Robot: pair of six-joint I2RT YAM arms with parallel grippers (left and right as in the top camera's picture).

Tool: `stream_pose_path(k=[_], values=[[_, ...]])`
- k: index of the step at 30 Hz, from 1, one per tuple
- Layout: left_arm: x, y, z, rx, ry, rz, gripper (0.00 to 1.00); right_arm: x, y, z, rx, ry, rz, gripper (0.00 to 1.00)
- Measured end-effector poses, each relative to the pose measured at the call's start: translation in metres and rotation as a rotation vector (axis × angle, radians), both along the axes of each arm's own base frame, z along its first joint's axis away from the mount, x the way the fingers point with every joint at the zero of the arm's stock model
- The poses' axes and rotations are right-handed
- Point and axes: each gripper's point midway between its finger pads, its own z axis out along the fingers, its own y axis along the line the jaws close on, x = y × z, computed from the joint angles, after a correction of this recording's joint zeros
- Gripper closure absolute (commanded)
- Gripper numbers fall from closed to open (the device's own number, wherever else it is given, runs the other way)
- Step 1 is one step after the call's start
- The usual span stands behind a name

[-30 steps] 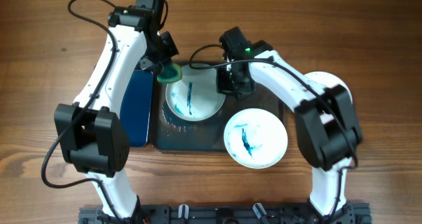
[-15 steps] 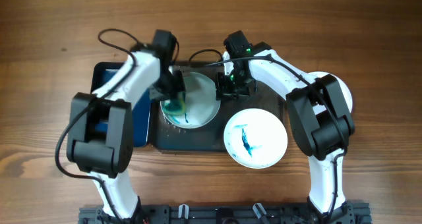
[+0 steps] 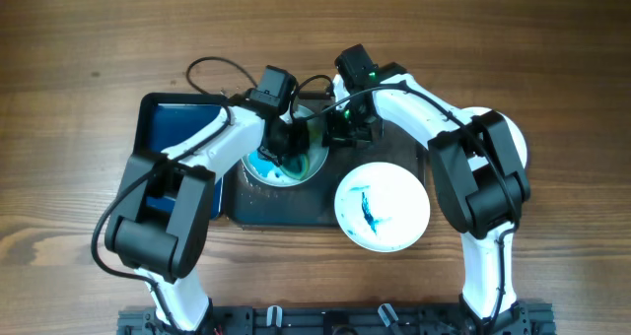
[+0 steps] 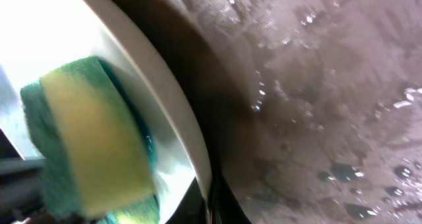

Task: Clean dirty plates on tray and stack at the side
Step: 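Hold the top-right plate with the right gripper and scrub it with the sponge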

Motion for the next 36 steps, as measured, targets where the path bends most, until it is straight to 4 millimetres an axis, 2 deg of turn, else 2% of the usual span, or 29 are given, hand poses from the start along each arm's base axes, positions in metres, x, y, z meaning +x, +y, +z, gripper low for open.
stream_pose_path(k=[2, 5, 8, 10, 12, 14, 16, 18, 19, 20, 21, 22, 24, 26, 27, 32, 34, 36], values=[[0.013, 0.031, -0.002, 0.057, 0.034, 0.285, 0.96, 0.000, 0.003, 0.000, 0.005, -0.002, 0.003, 0.96], [0.020, 0.047, -0.002, 0.057, 0.061, 0.460, 0.96, 0.000, 0.006, 0.000, 0.015, 0.000, 0.002, 0.96], [0.012, 0.042, 0.000, 0.057, 0.075, 0.361, 0.96, -0.004, 0.006, 0.000, 0.014, 0.014, 0.003, 0.96], [0.006, 0.023, 0.002, -0.029, 0.059, 0.142, 0.96, -0.004, 0.005, 0.000, 0.012, 0.021, 0.000, 0.96], [0.001, 0.001, 0.003, -0.112, 0.040, -0.003, 0.96, -0.005, 0.003, 0.000, 0.009, 0.024, 0.000, 0.96], [0.002, -0.008, 0.003, -0.151, 0.015, -0.053, 0.96, -0.004, 0.002, 0.000, 0.008, 0.026, -0.002, 0.96], [0.009, -0.002, 0.003, -0.159, 0.011, -0.017, 0.96, -0.003, 0.002, 0.000, 0.010, 0.023, -0.003, 0.96], [0.021, 0.022, 0.002, -0.112, 0.025, 0.119, 0.96, -0.003, 0.002, 0.000, 0.011, 0.019, -0.003, 0.96], [0.025, 0.040, 0.002, -0.055, 0.044, 0.206, 0.96, -0.003, 0.002, 0.000, 0.011, 0.019, -0.003, 0.96], [0.028, 0.069, 0.002, 0.020, 0.069, 0.320, 0.96, -0.003, 0.002, 0.000, 0.012, 0.018, -0.003, 0.96], [0.026, 0.084, 0.001, 0.059, 0.093, 0.373, 0.96, -0.002, 0.003, 0.000, 0.014, 0.016, -0.002, 0.96], [0.013, 0.100, 0.000, 0.120, 0.157, 0.430, 0.96, -0.004, 0.006, 0.001, 0.022, 0.015, 0.006, 0.96], [-0.005, 0.104, 0.001, 0.153, 0.224, 0.416, 0.96, -0.007, 0.011, 0.001, 0.026, 0.012, 0.029, 0.96], [-0.014, 0.094, 0.002, 0.110, 0.256, 0.323, 0.96, -0.007, 0.010, 0.001, 0.026, 0.008, 0.035, 0.96], [-0.018, 0.083, 0.004, 0.051, 0.268, 0.259, 0.96, -0.007, 0.009, 0.001, 0.025, 0.008, 0.037, 0.96], [-0.021, 0.015, 0.012, -0.197, 0.214, -0.007, 0.96, -0.004, 0.006, 0.000, 0.021, 0.007, 0.027, 0.96], [-0.012, 0.005, 0.014, -0.226, 0.160, -0.033, 0.96, -0.003, 0.005, 0.000, 0.019, 0.006, 0.021, 0.96], [-0.002, 0.013, 0.008, -0.167, 0.134, 0.024, 0.96, -0.002, 0.004, 0.000, 0.020, 0.005, 0.016, 0.96]])
